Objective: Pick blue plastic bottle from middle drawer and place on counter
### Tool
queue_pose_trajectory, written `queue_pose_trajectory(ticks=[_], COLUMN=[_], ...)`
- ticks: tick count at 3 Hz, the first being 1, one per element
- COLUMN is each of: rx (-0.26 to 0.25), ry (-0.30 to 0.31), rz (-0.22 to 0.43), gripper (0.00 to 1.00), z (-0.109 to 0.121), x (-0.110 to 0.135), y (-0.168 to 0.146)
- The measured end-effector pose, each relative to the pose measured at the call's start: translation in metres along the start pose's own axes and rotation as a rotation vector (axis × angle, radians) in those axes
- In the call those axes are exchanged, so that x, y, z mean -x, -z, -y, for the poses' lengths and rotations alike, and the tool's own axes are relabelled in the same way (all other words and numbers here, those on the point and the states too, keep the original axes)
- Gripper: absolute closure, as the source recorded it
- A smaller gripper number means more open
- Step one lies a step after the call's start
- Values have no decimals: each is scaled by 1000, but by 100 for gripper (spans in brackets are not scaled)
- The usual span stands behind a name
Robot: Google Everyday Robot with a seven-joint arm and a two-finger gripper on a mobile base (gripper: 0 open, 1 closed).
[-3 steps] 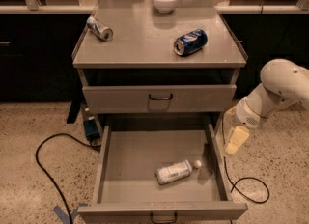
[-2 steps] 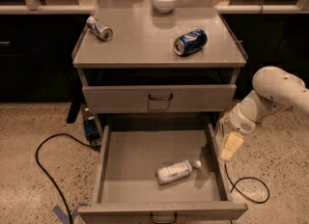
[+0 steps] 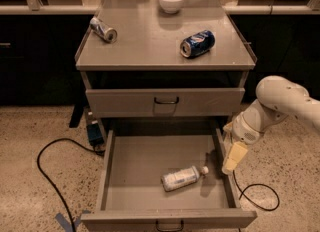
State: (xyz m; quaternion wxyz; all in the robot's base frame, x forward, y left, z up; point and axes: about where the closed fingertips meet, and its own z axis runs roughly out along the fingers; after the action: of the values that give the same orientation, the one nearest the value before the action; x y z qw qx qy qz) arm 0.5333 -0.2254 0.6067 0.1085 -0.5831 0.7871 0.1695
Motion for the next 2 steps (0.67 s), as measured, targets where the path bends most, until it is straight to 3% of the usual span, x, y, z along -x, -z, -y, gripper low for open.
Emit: queue_pose_trajectory(ticks=[1, 2], rx=[0, -30], ry=[121, 267], rz=[23, 66], gripper=[0, 0], z=[-8, -19], x=[11, 33], y=[-47, -118])
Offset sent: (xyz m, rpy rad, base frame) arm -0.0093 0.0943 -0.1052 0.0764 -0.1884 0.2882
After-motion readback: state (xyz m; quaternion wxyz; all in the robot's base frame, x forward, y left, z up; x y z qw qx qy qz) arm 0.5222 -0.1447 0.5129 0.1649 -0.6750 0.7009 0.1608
